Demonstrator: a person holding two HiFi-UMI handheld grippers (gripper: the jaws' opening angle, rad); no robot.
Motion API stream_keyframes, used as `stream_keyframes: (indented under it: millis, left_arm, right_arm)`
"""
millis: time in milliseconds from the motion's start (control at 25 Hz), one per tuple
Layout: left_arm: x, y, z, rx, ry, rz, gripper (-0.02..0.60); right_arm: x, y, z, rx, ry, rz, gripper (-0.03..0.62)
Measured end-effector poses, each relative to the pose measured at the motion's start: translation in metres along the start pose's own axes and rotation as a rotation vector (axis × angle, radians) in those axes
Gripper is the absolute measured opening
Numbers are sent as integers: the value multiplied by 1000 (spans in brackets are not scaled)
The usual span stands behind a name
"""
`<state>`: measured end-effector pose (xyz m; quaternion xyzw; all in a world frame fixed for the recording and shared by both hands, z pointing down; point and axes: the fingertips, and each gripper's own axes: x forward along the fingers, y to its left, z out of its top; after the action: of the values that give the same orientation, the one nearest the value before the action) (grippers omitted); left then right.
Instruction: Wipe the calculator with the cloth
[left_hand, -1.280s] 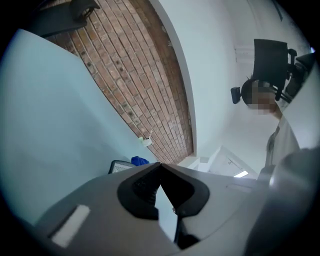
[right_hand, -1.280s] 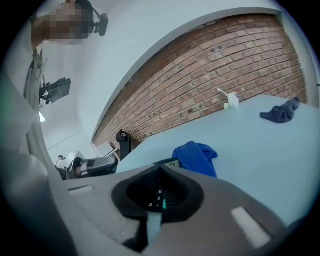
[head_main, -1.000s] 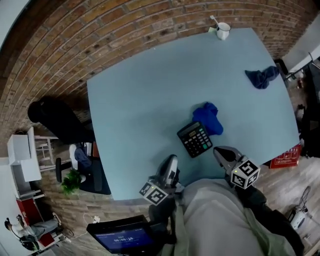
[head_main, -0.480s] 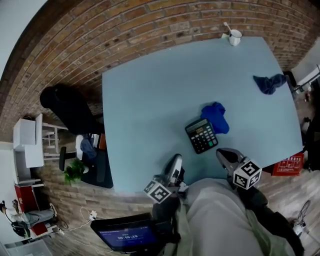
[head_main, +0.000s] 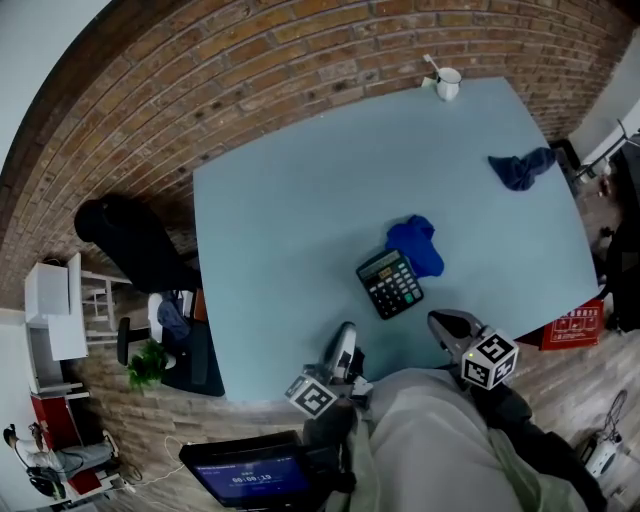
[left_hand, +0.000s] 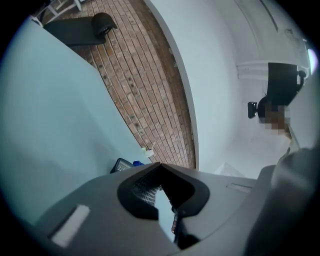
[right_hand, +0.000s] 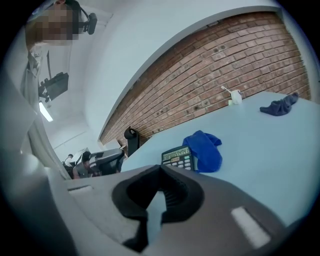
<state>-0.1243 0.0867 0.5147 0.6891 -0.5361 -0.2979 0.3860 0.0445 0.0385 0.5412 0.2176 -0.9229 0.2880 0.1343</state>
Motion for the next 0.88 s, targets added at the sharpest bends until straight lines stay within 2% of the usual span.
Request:
stream_keyframes:
  millis: [400,560,720,880]
  left_arm:
    - [11,11,-3,-10,48,22,3]
    - [-8,25,-17,-78,60,92,3]
    - [3,14,-17,-111,76,63,3]
    - [23,-6,-28,-125,108,14,3]
  right_arm:
    - [0,-8,-6,83,-2,-28,2]
    - [-1,-3,-17,106,35,-26,2]
    - [-1,-2,-16,121,59,-18,2]
    - [-11,-3,-7,86,78,-6,2]
